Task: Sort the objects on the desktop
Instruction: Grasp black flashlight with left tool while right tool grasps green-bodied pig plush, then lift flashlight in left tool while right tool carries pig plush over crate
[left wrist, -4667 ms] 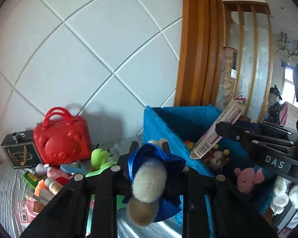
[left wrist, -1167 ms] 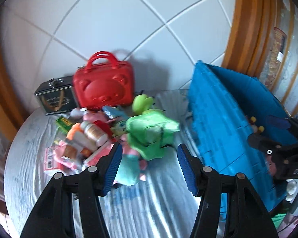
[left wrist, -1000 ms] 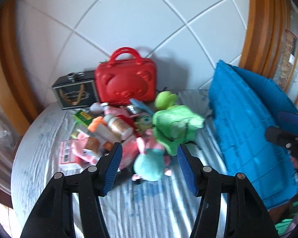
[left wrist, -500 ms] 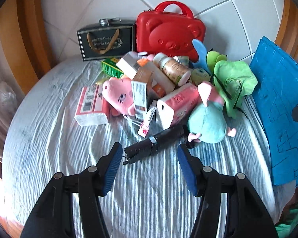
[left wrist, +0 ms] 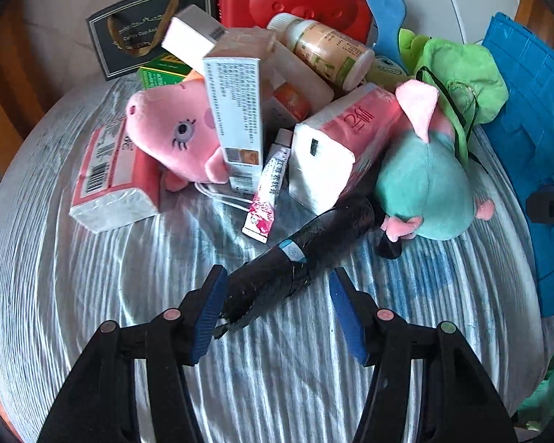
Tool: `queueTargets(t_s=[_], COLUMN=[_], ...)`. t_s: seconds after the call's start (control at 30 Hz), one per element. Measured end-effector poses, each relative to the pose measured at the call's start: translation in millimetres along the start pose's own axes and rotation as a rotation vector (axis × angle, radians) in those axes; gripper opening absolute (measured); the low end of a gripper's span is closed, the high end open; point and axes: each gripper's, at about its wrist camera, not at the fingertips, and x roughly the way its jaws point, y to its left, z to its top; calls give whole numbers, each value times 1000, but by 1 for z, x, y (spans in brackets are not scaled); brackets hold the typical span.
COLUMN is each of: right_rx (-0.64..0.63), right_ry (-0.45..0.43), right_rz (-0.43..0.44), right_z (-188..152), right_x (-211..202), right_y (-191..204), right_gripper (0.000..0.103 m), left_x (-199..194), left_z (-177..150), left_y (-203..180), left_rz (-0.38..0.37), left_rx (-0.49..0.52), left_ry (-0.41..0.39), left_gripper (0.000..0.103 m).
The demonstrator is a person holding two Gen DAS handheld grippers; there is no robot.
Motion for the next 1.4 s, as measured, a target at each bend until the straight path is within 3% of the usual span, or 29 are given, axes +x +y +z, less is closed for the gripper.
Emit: queueTargets(t_s=[0.2, 0.43, 0.67, 0.8, 0.87, 0.9, 0.93, 1.03, 1.2, 1.4], right_rx=[59, 55, 66, 94, 88, 82, 81, 59, 60, 52], right_ry=[39, 74, 115, 148, 164, 163, 156, 122, 76, -32], right_rz=[7, 24, 36, 78, 93, 97, 110, 98, 126, 175], right_z=[21, 44, 57, 55, 48, 45, 42, 35, 15, -10], right_x=[27, 59, 95, 116, 121, 121, 119, 105, 71, 4], right_y=[-10, 3, 10, 9, 9, 10, 9, 8, 2, -2], right_gripper=[103, 103, 103, 103, 102, 101, 91, 82, 78, 76], left_x=[39, 62, 74, 74, 71, 69, 68, 60, 37, -18], left_z=[10, 19, 19, 21, 19, 17, 15, 8, -5, -13], left_y=[-10, -8, -32, -32, -33, -33, -34, -36, -40, -41], left_rz=[18, -83, -12, -16, -14, -17, -23, -64, -100, -108], left_rx=[52, 30, 124, 105, 97, 98, 97, 90, 85, 73], left_ry=[57, 100, 117, 141, 132, 133, 133, 141, 122, 22], left_gripper=[57, 71, 71, 70, 63, 59, 57, 45, 32, 29])
